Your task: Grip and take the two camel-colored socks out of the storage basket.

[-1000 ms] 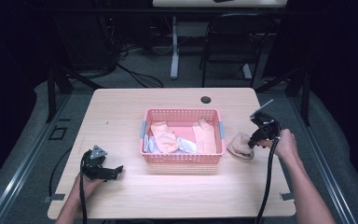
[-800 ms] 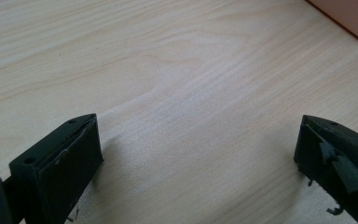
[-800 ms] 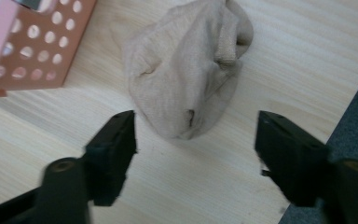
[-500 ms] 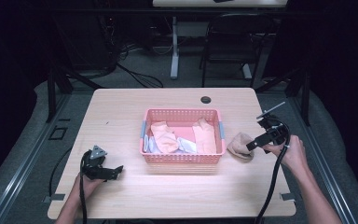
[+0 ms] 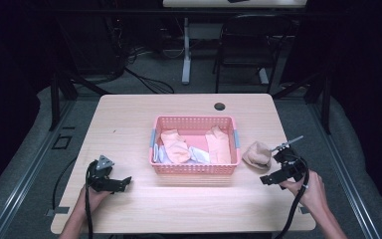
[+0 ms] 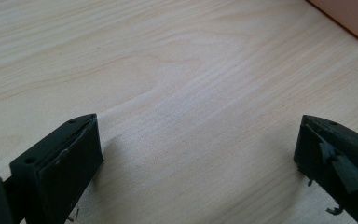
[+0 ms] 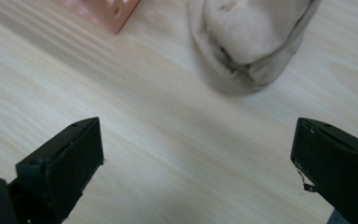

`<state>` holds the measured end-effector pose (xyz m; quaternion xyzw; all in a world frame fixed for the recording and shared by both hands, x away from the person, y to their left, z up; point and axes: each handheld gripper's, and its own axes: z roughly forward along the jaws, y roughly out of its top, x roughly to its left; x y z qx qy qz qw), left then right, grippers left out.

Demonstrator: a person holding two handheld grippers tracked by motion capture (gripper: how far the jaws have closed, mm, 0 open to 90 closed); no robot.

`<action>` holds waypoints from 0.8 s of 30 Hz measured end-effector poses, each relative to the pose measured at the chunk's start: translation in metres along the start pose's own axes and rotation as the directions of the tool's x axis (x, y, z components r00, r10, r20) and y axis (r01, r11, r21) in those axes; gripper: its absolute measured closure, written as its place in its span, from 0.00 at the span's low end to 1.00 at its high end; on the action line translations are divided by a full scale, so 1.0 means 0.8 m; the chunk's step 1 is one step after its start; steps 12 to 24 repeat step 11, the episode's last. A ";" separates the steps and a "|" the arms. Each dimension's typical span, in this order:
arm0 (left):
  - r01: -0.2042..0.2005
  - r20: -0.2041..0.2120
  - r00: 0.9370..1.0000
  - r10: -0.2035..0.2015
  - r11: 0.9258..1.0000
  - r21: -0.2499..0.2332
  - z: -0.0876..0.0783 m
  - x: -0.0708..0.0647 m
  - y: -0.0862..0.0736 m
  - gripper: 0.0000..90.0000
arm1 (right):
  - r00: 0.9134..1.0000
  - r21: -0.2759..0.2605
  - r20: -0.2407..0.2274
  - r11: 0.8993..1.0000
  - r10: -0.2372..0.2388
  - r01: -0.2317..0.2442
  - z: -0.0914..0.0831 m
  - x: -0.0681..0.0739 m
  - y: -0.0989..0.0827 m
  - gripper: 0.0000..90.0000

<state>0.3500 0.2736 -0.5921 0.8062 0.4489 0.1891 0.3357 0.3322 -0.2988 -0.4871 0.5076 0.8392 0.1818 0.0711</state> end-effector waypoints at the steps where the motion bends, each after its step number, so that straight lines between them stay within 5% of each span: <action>1: 0.003 0.000 1.000 -0.003 1.000 0.000 0.000 0.000 0.000 0.01 | 1.000 -0.009 -0.004 1.000 0.004 -0.004 0.002 0.002 -0.005 0.01; 11: 0.002 0.001 1.000 -0.002 1.000 -0.001 0.000 0.000 0.000 0.01 | 1.000 -0.032 -0.024 0.999 -0.018 0.017 0.010 0.001 -0.025 0.00; 24: 0.002 0.001 1.000 -0.002 1.000 -0.001 0.000 0.000 0.000 0.01 | 1.000 -0.032 -0.024 0.999 -0.018 0.017 0.010 0.001 -0.025 0.00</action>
